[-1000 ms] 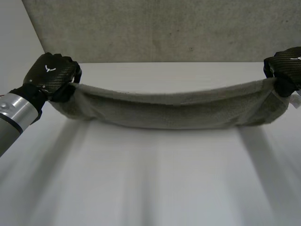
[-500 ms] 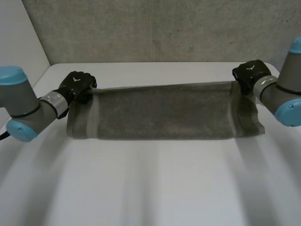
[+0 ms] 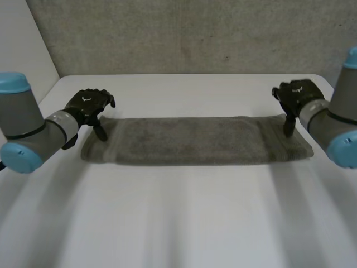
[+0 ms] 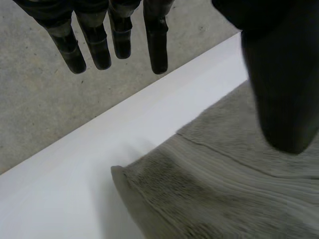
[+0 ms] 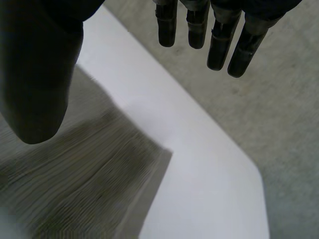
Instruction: Fold the towel.
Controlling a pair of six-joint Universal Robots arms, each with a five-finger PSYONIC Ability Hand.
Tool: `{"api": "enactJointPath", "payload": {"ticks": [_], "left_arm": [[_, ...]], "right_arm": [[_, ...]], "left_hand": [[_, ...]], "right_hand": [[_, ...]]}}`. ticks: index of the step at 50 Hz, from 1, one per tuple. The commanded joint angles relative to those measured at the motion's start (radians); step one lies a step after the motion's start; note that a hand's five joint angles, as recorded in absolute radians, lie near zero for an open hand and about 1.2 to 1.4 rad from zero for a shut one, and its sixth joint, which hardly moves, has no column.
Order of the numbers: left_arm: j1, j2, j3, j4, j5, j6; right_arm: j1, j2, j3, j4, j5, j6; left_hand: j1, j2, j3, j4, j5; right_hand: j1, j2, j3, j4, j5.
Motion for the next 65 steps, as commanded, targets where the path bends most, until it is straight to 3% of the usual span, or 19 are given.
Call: {"api": "enactJointPath", "payload": {"ticks": [1, 11, 15, 19, 22, 23, 24, 25, 26, 27, 28, 36, 45, 65], "left_arm": [[0.003, 0.171, -0.265, 0.099, 0.005, 0.0], [-0.011, 0.222, -0.428, 0.251, -0.003, -0.027], [-0.01, 0.209, -0.46, 0.303, -0.004, -0.053], [-0.008, 0.203, -0.474, 0.331, -0.004, -0.064], [-0.007, 0.192, -0.477, 0.343, -0.004, -0.064], [-0.006, 0.188, -0.477, 0.346, -0.003, -0.064], [-0.006, 0.188, -0.477, 0.346, -0.003, -0.064], [-0.005, 0.182, -0.476, 0.351, -0.003, -0.061], [-0.005, 0.174, -0.474, 0.359, -0.003, -0.061], [-0.005, 0.174, -0.474, 0.359, -0.003, -0.061], [-0.005, 0.166, -0.472, 0.368, -0.003, -0.06], [0.0, 0.108, -0.445, 0.412, -0.004, -0.055], [0.004, 0.039, -0.388, 0.435, -0.061, -0.052], [0.006, -0.002, -0.371, 0.432, -0.069, -0.011]], "right_arm": [[-0.031, -0.062, 0.232, -0.069, -0.033, -0.016], [-0.09, 0.024, 0.291, -0.205, -0.056, -0.097], [-0.111, 0.076, 0.276, -0.267, -0.059, -0.117], [-0.125, 0.095, 0.265, -0.279, -0.061, -0.128], [-0.134, 0.105, 0.256, -0.285, -0.061, -0.133], [-0.139, 0.116, 0.248, -0.285, -0.061, -0.133], [-0.139, 0.116, 0.248, -0.285, -0.061, -0.133], [-0.142, 0.121, 0.239, -0.282, -0.062, -0.134], [-0.142, 0.121, 0.239, -0.282, -0.062, -0.134], [-0.148, 0.121, 0.236, -0.282, -0.062, -0.134], [-0.155, 0.118, 0.237, -0.284, -0.062, -0.133], [-0.182, 0.093, 0.263, -0.282, -0.09, -0.133], [-0.183, 0.079, 0.277, -0.282, -0.104, -0.133], [-0.197, 0.076, 0.283, -0.274, -0.104, -0.133]], "left_hand": [[-0.06, -0.049, -0.06, -0.064, -0.035], [-0.054, -0.044, -0.054, -0.059, -0.029], [-0.052, -0.041, -0.051, -0.056, -0.027], [-0.052, -0.041, -0.051, -0.056, -0.027], [-0.052, -0.041, -0.051, -0.056, -0.027], [-0.052, -0.041, -0.051, -0.056, -0.027], [-0.052, -0.041, -0.051, -0.056, -0.027], [-0.052, -0.041, -0.051, -0.056, -0.027], [-0.052, -0.041, -0.051, -0.056, -0.027], [-0.052, -0.041, -0.051, -0.056, -0.027], [-0.052, -0.041, -0.051, -0.056, -0.027], [-0.052, -0.041, -0.051, -0.056, -0.027], [-0.052, -0.041, -0.051, -0.056, -0.027], [-0.052, -0.041, -0.051, -0.056, -0.027]], "right_hand": [[-0.063, -0.066, -0.071, -0.082, -0.058], [-0.056, -0.059, -0.064, -0.074, -0.051], [0.129, 0.126, 0.121, 0.11, 0.134], [0.17, 0.168, 0.163, 0.152, 0.175], [0.361, 0.358, 0.353, 0.343, 0.366], [0.538, 0.536, 0.531, 0.52, 0.544], [0.54, 0.537, 0.532, 0.522, 0.545], [0.747, 0.744, 0.739, 0.728, 0.752], [0.749, 0.746, 0.741, 0.73, 0.754], [1.025, 1.022, 1.017, 1.006, 1.03], [1.157, 1.155, 1.15, 1.139, 1.162], [1.159, 1.156, 1.151, 1.14, 1.164], [1.159, 1.156, 1.151, 1.14, 1.164], [1.159, 1.156, 1.151, 1.14, 1.164]]}}
